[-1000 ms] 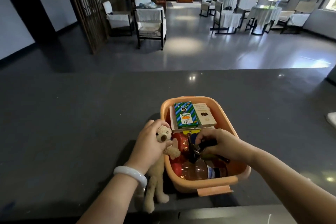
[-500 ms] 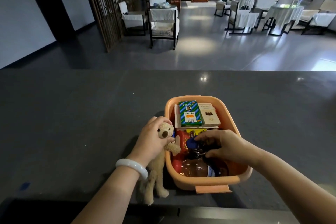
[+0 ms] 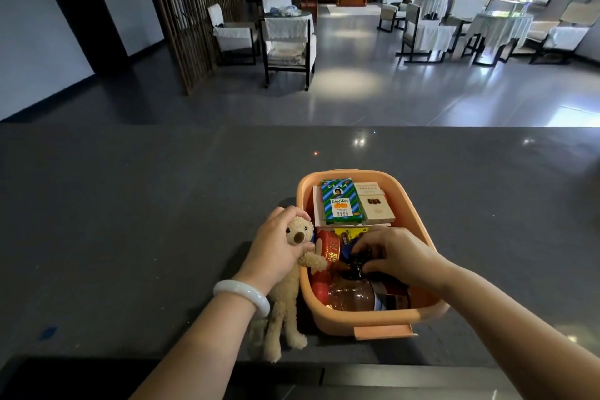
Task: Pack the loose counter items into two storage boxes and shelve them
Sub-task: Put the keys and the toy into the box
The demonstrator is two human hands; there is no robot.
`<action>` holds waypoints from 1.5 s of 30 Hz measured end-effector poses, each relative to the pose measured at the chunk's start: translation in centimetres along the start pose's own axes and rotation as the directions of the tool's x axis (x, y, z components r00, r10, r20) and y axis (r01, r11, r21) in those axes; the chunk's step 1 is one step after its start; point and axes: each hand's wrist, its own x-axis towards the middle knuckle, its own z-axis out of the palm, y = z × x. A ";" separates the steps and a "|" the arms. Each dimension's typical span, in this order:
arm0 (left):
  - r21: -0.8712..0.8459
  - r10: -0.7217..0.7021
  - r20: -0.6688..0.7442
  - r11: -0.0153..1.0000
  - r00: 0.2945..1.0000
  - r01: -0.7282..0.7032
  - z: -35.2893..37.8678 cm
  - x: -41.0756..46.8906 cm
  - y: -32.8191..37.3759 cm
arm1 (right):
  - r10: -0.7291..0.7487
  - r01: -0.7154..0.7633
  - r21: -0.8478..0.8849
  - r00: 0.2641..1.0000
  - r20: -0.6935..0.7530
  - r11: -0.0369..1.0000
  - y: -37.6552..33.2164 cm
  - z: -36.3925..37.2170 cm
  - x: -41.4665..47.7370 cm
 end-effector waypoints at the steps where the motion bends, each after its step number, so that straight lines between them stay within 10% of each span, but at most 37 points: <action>1: -0.004 0.003 0.002 1.000 1.000 -0.003 0.0 0.0 0.0 | 0.006 -0.006 0.002 1.000 0.005 1.000 0.0 0.0 0.0; 12: 0.032 0.075 -0.082 0.997 0.994 -0.073 -2.5 -0.1 -0.4 | 0.134 -0.078 0.321 0.979 -0.157 0.944 -3.0 -0.7 1.3; 23: 0.074 0.243 -0.132 0.969 0.961 -0.235 -9.4 3.5 5.1 | -0.108 -0.026 0.731 0.985 0.136 0.682 -9.6 -2.1 7.6; 33: -0.135 0.187 -0.354 0.959 0.916 -0.248 -6.8 6.3 8.7 | -0.045 -0.016 0.817 0.998 0.051 0.576 -8.7 -3.6 6.6; 45: -0.504 -0.112 0.011 0.858 0.994 0.102 1.7 1.5 7.2 | 0.109 -0.174 0.561 0.983 0.147 0.809 0.1 -8.3 -1.6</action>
